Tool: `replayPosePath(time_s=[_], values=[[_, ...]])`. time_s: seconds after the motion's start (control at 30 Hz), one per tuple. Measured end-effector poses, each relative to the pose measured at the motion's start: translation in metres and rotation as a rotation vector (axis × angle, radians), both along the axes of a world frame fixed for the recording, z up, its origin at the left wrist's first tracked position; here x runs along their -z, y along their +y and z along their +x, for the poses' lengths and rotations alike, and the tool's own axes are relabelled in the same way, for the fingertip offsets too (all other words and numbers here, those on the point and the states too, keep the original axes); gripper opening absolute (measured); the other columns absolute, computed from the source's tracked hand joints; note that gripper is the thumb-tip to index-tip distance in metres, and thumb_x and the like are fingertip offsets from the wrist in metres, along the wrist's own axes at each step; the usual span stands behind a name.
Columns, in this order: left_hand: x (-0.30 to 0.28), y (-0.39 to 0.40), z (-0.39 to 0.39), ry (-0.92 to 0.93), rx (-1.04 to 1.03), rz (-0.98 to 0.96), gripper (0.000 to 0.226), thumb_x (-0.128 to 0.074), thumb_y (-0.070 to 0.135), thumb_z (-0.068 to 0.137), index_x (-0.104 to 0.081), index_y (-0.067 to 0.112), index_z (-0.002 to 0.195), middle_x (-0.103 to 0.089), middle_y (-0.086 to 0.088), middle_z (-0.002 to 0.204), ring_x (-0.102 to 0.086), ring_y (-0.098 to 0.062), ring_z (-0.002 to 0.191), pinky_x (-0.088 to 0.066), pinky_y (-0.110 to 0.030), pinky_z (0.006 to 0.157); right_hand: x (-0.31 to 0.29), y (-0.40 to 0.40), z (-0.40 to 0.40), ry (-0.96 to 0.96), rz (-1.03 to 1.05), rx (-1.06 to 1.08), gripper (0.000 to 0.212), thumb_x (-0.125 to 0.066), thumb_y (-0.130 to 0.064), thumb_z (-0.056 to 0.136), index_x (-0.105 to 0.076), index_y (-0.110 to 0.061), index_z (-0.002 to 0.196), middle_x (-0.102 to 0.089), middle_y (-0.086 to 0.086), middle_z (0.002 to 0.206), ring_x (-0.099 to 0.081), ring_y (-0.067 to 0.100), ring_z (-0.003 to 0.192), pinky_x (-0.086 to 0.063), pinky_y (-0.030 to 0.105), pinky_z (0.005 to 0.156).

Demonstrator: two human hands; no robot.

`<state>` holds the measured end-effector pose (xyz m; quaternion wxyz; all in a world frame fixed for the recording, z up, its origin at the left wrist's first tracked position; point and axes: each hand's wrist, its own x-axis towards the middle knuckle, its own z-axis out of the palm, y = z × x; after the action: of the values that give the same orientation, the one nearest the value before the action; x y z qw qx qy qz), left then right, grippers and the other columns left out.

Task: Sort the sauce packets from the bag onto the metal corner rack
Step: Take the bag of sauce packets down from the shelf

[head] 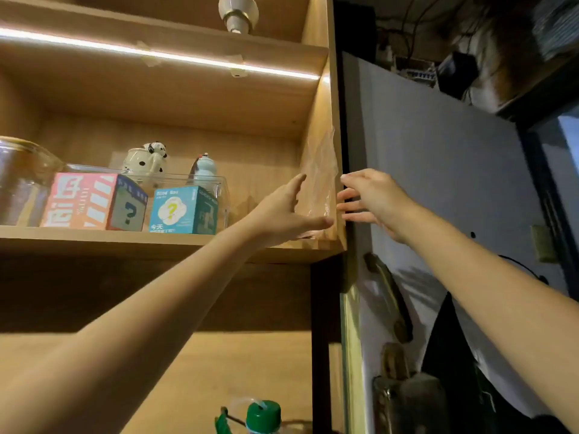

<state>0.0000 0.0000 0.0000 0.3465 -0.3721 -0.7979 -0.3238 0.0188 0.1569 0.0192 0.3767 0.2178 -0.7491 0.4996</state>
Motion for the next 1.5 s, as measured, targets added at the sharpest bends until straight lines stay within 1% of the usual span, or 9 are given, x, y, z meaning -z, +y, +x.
replayPosePath(time_s=[0.3,0.47,0.6,0.7,0.87,1.03,1.17,1.27,1.5], values=[[0.000,0.005,-0.064,0.057,-0.214,-0.079,0.106,-0.068,0.055,0.068,-0.008,0.020,0.147,-0.028,-0.010,0.152,-0.032,-0.026,0.135,-0.031,-0.043,0.110,-0.008,0.004,-0.045,-0.251,-0.010,-0.061,0.052,-0.039,-0.039,0.096,-0.034,-0.009,0.138,-0.056,0.019,0.125,-0.062,0.031,0.101,-0.053,0.038,0.079],[0.001,0.019,-0.085,0.308,-0.363,-0.093,0.075,-0.060,0.050,0.081,-0.033,0.013,0.141,-0.052,-0.011,0.136,-0.050,-0.025,0.122,-0.042,-0.041,0.100,-0.009,-0.003,-0.062,-0.290,-0.016,-0.109,0.057,-0.041,-0.040,0.095,-0.029,-0.010,0.142,-0.053,0.023,0.129,-0.062,0.032,0.101,-0.053,0.036,0.077],[0.004,0.032,-0.094,0.424,-0.351,-0.064,0.028,-0.045,0.032,0.094,-0.059,0.014,0.110,-0.069,-0.011,0.100,-0.060,-0.023,0.082,-0.045,-0.032,0.068,-0.009,-0.008,-0.068,-0.314,-0.019,-0.167,0.057,-0.038,-0.038,0.096,-0.025,-0.010,0.144,-0.050,0.024,0.134,-0.057,0.034,0.111,-0.049,0.036,0.081],[0.010,0.037,-0.097,0.537,-0.355,-0.056,0.029,-0.036,0.023,0.097,-0.061,0.011,0.088,-0.065,-0.011,0.080,-0.056,-0.025,0.069,-0.038,-0.033,0.058,-0.008,-0.005,-0.070,-0.317,-0.053,-0.199,0.056,-0.038,-0.036,0.097,-0.024,-0.008,0.144,-0.048,0.025,0.135,-0.056,0.036,0.114,-0.050,0.036,0.080],[0.018,0.040,-0.092,0.665,-0.405,-0.078,0.023,-0.037,0.017,0.097,-0.060,0.011,0.098,-0.067,-0.010,0.083,-0.055,-0.023,0.065,-0.035,-0.029,0.057,-0.009,0.000,-0.063,-0.322,-0.020,-0.144,0.055,-0.038,-0.037,0.097,-0.031,-0.002,0.139,-0.053,0.025,0.129,-0.059,0.035,0.109,-0.051,0.039,0.085],[0.024,0.048,-0.066,0.751,-0.501,-0.146,0.020,-0.035,0.016,0.095,-0.053,0.011,0.103,-0.052,-0.001,0.080,-0.041,-0.016,0.065,-0.027,-0.026,0.056,-0.015,0.007,-0.050,-0.241,0.004,0.009,0.056,-0.047,-0.043,0.091,-0.042,-0.002,0.129,-0.061,0.018,0.094,-0.066,0.033,0.090,-0.057,0.042,0.078],[0.030,0.060,-0.049,0.886,-0.442,-0.096,0.007,-0.054,0.004,0.080,-0.060,0.005,0.078,-0.057,-0.005,0.061,-0.057,-0.026,0.050,-0.026,-0.022,0.044,-0.018,0.006,-0.044,-0.170,-0.067,0.073,0.066,-0.064,-0.041,0.080,-0.039,-0.009,0.132,-0.054,0.010,0.106,-0.065,0.031,0.093,-0.057,0.038,0.066],[0.036,0.076,-0.043,0.952,-0.473,-0.129,0.024,-0.041,0.007,0.073,-0.064,0.010,0.068,-0.068,-0.004,0.061,-0.065,-0.019,0.051,-0.043,-0.023,0.049,-0.023,0.004,-0.049,-0.169,-0.131,0.125,0.057,-0.071,-0.029,0.076,-0.049,-0.006,0.124,-0.061,0.011,0.113,-0.064,0.028,0.095,-0.054,0.033,0.066],[0.042,0.079,-0.031,0.825,-0.365,-0.226,0.042,-0.032,0.037,0.087,-0.064,0.011,0.081,-0.069,-0.005,0.078,-0.064,-0.023,0.080,-0.042,-0.034,0.074,-0.017,0.020,-0.052,-0.032,-0.133,0.226,0.031,-0.044,-0.007,0.093,-0.058,-0.008,0.120,-0.059,0.006,0.128,-0.057,0.023,0.108,-0.043,0.023,0.077]])
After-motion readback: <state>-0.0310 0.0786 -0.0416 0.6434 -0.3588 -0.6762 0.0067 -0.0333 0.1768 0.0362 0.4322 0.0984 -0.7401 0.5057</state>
